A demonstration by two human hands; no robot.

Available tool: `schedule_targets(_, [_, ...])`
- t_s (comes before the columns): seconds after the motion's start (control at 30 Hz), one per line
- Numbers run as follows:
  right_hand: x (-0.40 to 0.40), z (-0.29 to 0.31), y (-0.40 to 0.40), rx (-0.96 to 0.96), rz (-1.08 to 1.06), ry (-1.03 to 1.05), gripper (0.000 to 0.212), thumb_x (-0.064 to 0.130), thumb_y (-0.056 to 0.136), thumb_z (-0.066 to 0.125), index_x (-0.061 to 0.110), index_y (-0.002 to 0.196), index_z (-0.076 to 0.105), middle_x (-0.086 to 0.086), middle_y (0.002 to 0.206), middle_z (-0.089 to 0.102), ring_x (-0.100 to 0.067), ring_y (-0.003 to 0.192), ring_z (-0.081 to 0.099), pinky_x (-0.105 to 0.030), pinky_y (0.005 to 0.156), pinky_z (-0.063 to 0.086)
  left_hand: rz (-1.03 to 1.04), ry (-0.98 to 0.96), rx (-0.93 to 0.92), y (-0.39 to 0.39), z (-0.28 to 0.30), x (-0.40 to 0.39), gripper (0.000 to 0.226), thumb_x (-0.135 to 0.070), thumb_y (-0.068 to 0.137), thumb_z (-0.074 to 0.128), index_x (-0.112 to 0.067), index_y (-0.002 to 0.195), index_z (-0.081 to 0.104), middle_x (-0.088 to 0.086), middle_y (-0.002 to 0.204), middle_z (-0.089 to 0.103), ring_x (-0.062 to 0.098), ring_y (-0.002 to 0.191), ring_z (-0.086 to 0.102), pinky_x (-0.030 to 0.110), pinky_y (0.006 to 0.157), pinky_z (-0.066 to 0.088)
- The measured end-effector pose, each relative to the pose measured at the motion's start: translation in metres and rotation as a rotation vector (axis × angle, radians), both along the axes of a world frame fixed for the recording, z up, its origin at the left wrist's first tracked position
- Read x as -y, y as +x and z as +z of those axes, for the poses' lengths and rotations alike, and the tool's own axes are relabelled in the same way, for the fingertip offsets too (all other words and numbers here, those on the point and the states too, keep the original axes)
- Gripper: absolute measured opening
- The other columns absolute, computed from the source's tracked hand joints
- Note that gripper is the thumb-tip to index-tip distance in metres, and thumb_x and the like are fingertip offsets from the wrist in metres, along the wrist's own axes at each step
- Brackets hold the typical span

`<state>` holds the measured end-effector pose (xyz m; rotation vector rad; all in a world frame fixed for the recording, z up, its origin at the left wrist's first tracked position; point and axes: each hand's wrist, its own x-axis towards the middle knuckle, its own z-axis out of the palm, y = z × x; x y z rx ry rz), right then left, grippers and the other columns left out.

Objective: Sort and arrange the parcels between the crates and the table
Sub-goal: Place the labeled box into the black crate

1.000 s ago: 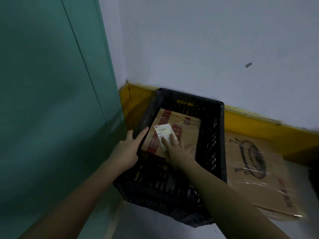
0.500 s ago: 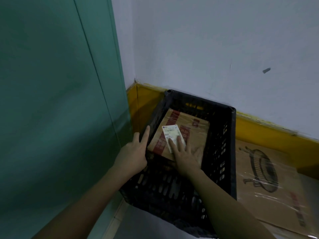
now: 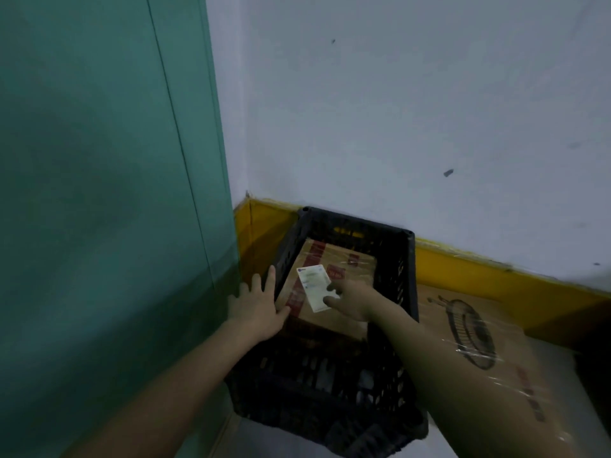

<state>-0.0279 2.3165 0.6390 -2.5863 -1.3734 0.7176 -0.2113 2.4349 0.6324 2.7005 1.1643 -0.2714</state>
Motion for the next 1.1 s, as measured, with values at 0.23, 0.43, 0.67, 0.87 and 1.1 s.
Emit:
schedule_targets(0.23, [0.051, 0.056, 0.007, 0.149, -0.087, 0.063, 0.038, 0.041, 0.103, 0.046, 0.011, 0.114, 0.068, -0.008, 0.102, 0.069, -0.023, 0.084, 0.063, -0.036, 0.073, 0.052, -0.233, 0.075, 0.098, 0.038, 0.040, 0.013, 0.068, -0.065, 0.098, 0.020, -0.026, 0.152, 0.029, 0.005, 0.156, 0.032, 0.031, 0.142, 0.026, 0.053, 0.112, 0.025])
schedule_targets(0.43, [0.120, 0.093, 0.031, 0.203, -0.199, 0.167, 0.040, 0.045, 0.103, 0.043, 0.015, 0.117, 0.065, -0.010, 0.112, 0.069, -0.028, 0.098, 0.063, -0.040, 0.083, 0.054, -0.346, 0.036, 0.224, 0.085, 0.085, 0.056, 0.065, -0.067, 0.097, 0.024, -0.024, 0.138, 0.050, 0.003, 0.141, 0.049, 0.030, 0.133, 0.038, 0.049, 0.103, 0.037])
schedule_targets(0.67, [0.208, 0.116, 0.069, 0.198, -0.304, 0.245, 0.049, 0.049, 0.103, 0.042, 0.015, 0.133, 0.059, -0.008, 0.134, 0.062, -0.024, 0.116, 0.059, -0.041, 0.098, 0.050, -0.401, 0.056, 0.286, 0.128, 0.116, 0.113, 0.061, -0.066, 0.097, 0.028, -0.026, 0.138, 0.050, 0.002, 0.136, 0.053, 0.028, 0.130, 0.042, 0.047, 0.101, 0.038])
schedule_targets(0.87, [0.269, 0.118, 0.102, 0.198, -0.371, 0.271, 0.053, 0.052, 0.102, 0.042, 0.017, 0.140, 0.055, -0.005, 0.142, 0.056, -0.023, 0.126, 0.054, -0.038, 0.103, 0.046, -0.396, 0.049, 0.267, 0.162, 0.123, 0.165, 0.061, -0.067, 0.097, 0.028, -0.024, 0.133, 0.052, 0.003, 0.133, 0.055, 0.028, 0.126, 0.045, 0.045, 0.098, 0.042])
schedule_targets(1.1, [0.339, 0.094, 0.143, 0.172, -0.413, 0.237, 0.056, 0.054, 0.101, 0.041, 0.016, 0.141, 0.053, -0.005, 0.144, 0.054, -0.023, 0.128, 0.053, -0.037, 0.103, 0.046, -0.346, -0.039, 0.243, 0.200, 0.096, 0.233, 0.063, -0.068, 0.096, 0.031, -0.027, 0.140, 0.048, 0.003, 0.139, 0.052, 0.030, 0.131, 0.042, 0.050, 0.102, 0.042])
